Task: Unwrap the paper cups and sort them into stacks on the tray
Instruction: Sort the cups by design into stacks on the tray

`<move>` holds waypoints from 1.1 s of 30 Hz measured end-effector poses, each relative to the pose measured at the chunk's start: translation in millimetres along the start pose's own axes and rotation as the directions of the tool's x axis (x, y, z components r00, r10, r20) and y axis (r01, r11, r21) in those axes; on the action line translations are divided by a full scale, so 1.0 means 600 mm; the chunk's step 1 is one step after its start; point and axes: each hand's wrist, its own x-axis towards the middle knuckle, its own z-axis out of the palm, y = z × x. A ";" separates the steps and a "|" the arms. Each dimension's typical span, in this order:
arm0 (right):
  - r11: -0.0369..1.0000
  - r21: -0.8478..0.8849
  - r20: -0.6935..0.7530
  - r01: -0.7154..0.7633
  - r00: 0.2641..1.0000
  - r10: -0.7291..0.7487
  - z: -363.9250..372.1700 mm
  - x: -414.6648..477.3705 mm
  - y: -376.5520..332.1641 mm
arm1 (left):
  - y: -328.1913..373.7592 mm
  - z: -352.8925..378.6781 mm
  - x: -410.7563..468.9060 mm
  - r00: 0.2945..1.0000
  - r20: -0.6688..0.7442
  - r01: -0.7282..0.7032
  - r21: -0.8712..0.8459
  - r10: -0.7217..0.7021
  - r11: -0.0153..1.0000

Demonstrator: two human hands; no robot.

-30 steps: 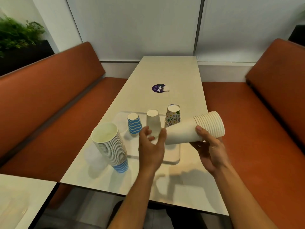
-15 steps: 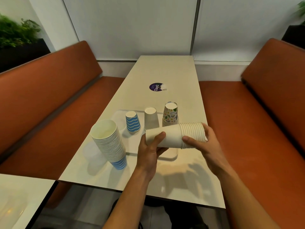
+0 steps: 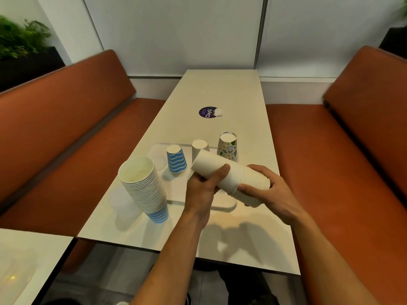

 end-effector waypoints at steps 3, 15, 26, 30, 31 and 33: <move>1.000 0.010 -0.044 0.019 0.999 -0.019 0.001 0.002 -0.001 | 0.014 0.006 0.012 0.998 -0.053 -0.027 0.014 0.028 1.000; 0.983 0.153 -0.325 0.102 0.944 -0.048 -0.009 0.006 0.017 | 0.102 -0.010 0.158 0.831 -0.284 -0.248 0.580 0.478 0.776; 0.980 0.165 -0.303 0.114 0.951 -0.059 0.000 0.018 0.035 | 0.029 -0.014 0.223 0.935 -0.191 0.015 0.865 0.300 0.502; 0.983 0.144 -0.312 0.113 0.948 -0.063 -0.001 0.016 0.050 | 0.006 -0.028 0.222 0.947 -0.188 0.046 0.882 0.260 0.469; 0.983 0.145 -0.311 0.112 0.948 -0.062 -0.001 0.015 0.054 | 0.004 -0.033 0.222 0.951 -0.185 0.051 0.884 0.248 0.464; 0.982 0.151 -0.310 0.111 0.949 -0.059 0.001 0.014 0.058 | 0.003 -0.038 0.217 0.955 -0.188 0.057 0.875 0.228 0.482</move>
